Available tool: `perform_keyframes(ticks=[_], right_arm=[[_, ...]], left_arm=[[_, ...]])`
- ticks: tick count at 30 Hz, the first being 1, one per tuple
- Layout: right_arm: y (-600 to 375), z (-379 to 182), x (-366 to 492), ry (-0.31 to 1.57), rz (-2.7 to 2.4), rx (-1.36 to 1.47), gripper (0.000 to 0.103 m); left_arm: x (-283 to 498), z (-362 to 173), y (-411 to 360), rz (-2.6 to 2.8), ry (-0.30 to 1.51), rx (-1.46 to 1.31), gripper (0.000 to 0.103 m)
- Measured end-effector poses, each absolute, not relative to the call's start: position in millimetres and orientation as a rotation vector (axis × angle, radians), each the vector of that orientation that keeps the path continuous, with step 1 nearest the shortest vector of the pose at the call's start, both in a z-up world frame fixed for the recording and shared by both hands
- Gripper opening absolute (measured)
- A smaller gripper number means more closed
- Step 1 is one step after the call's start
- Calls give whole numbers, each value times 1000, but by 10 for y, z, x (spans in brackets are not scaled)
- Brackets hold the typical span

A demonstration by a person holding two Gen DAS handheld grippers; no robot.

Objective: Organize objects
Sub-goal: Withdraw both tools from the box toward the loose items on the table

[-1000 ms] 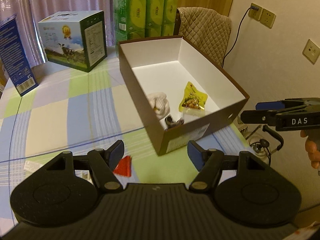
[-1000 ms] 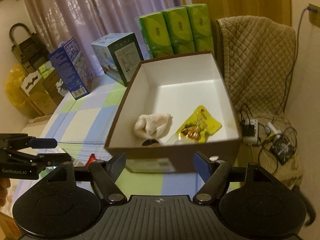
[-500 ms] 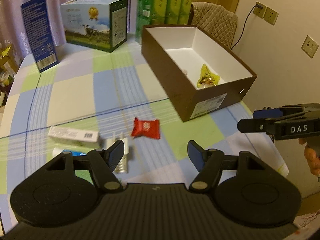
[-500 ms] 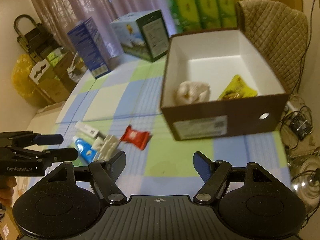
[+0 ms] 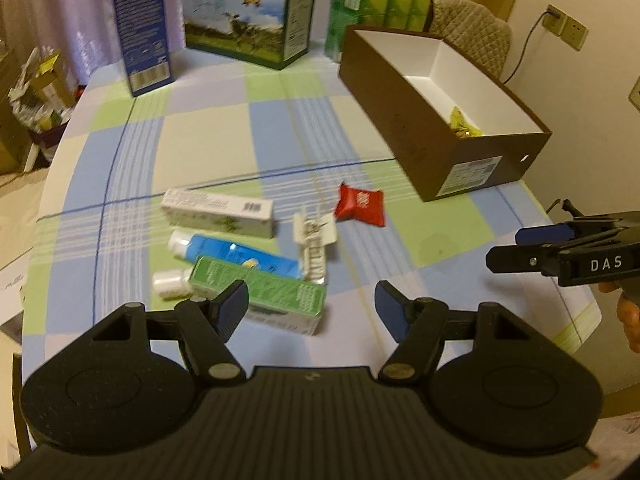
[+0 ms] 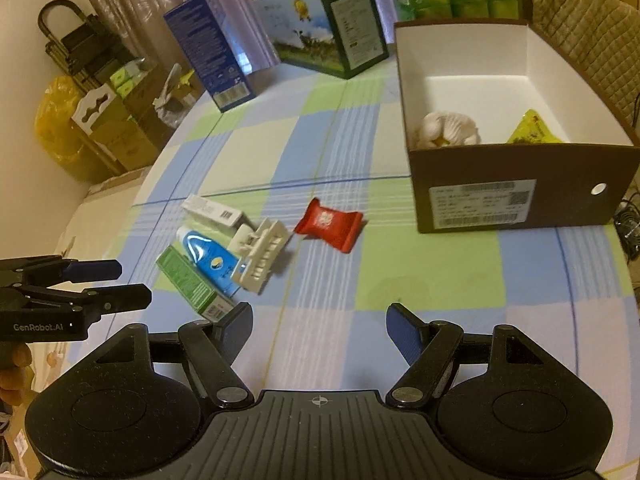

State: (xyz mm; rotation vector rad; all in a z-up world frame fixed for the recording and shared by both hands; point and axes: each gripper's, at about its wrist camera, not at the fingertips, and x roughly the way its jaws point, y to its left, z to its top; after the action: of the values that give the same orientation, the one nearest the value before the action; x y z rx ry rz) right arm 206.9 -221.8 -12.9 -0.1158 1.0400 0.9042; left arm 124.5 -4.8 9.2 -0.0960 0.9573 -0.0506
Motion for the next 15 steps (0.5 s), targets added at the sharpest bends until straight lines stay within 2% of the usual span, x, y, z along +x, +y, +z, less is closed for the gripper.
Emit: perform_keyframes(ticks=[9,15], right_arm=[[-2144,-218,2044,1058,890,-137,72],[-2217,-302,2157,1078,839,-132,71]], left_arm=[[1206,-105,119,12,1002,-157,71],[1320,-258,174,73,1038,-244,79]])
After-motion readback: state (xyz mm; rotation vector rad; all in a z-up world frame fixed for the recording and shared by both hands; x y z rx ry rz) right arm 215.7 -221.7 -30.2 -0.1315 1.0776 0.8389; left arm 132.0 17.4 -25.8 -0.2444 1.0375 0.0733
